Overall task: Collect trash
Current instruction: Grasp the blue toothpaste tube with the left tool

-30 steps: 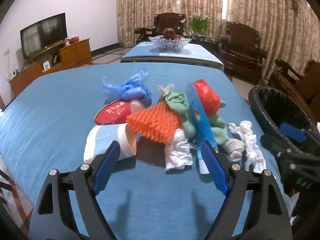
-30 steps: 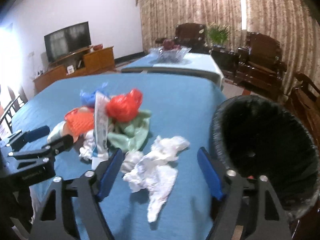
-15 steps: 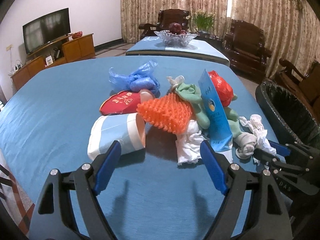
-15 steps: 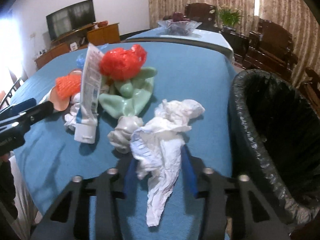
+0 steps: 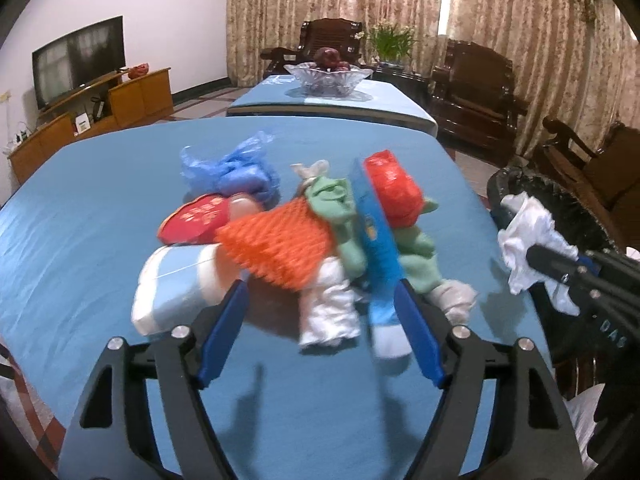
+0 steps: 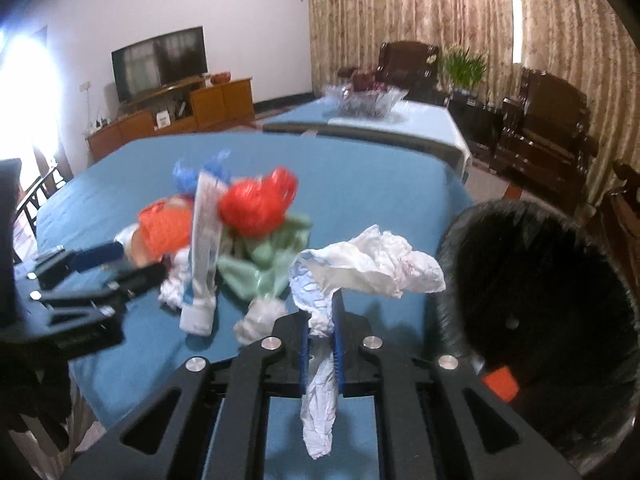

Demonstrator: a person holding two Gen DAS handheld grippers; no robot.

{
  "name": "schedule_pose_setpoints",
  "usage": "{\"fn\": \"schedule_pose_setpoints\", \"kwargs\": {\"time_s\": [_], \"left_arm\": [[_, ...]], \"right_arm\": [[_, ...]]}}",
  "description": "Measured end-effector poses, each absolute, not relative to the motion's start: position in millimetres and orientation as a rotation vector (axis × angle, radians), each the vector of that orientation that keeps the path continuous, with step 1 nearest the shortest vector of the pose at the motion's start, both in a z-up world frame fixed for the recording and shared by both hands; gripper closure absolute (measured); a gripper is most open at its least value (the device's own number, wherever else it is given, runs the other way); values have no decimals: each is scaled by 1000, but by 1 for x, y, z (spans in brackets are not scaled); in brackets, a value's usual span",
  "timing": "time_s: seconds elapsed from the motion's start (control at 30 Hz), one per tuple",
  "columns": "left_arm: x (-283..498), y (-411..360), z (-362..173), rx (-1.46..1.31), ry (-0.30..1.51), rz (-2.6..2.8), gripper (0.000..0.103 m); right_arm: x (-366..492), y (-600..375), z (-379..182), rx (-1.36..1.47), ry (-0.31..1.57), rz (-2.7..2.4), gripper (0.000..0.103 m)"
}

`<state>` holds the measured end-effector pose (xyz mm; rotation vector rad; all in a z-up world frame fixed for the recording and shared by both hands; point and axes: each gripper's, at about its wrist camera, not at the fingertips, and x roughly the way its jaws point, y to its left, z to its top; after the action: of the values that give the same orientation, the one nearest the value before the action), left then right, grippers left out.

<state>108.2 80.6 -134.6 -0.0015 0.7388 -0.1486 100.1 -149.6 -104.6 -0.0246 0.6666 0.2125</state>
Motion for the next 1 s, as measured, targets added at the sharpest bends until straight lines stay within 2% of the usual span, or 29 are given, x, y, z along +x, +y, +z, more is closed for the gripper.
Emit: {"fn": "schedule_pose_setpoints", "kwargs": {"time_s": [0.1, 0.17, 0.3, 0.37, 0.63, 0.73, 1.0], "left_arm": [[115, 68, -133, -6, 729, -158, 37], [121, 58, -135, 9, 730, -162, 45], [129, 45, -140, 19, 742, -155, 53], [135, 38, -143, 29, 750, -145, 64], [141, 31, -150, 57, 770, -94, 94], [138, 37, -145, 37, 764, -94, 100], [116, 42, -113, 31, 697, -104, 101]], "right_arm": [[103, -157, -99, -30, 653, 188, 93], [104, -162, -100, -34, 654, 173, 93], [107, -168, -107, -28, 669, 157, 93], [108, -170, -111, -22, 676, 155, 93], [110, -176, -118, 12, 694, 159, 93], [109, -178, -115, 21, 690, 160, 93], [106, -184, -94, 39, 652, 157, 93]]}}
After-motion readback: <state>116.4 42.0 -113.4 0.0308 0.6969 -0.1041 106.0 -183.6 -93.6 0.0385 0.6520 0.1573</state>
